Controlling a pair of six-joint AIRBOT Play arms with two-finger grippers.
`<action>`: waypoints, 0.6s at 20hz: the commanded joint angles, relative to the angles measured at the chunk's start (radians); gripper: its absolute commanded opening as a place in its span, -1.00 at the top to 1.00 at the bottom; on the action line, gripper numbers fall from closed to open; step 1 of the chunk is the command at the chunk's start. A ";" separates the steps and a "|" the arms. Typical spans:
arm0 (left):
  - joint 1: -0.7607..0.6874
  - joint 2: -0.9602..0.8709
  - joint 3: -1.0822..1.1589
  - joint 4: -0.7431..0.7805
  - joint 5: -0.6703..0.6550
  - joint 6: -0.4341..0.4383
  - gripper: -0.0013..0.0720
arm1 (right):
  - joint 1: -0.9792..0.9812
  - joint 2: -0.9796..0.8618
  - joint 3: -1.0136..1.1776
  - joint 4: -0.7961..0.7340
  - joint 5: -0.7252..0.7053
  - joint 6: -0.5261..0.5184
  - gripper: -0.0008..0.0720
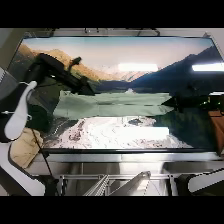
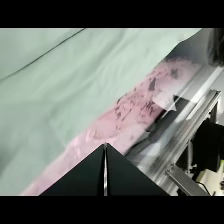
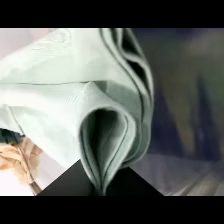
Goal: Fold the shirts.
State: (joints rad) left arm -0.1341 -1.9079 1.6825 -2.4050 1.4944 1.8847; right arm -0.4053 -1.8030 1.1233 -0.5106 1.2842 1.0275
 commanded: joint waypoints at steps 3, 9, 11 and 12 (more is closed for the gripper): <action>-0.264 -0.197 0.138 0.041 -0.263 -0.074 0.94 | -0.071 0.052 0.012 0.018 0.112 -0.011 0.94; -0.427 -0.387 0.404 0.159 -0.232 -0.241 0.94 | -0.197 0.147 0.024 0.023 0.273 -0.072 0.94; -0.451 -0.396 0.393 0.124 -0.240 -0.248 0.93 | -0.215 0.179 0.043 0.083 0.349 -0.090 0.94; -0.448 -0.387 0.386 0.056 -0.225 -0.246 0.91 | -0.216 0.198 0.051 0.140 0.386 -0.090 0.93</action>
State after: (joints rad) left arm -0.5457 -2.2673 2.0445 -2.2982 1.2663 1.6741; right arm -0.5938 -1.6512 1.1549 -0.4633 1.5551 0.9627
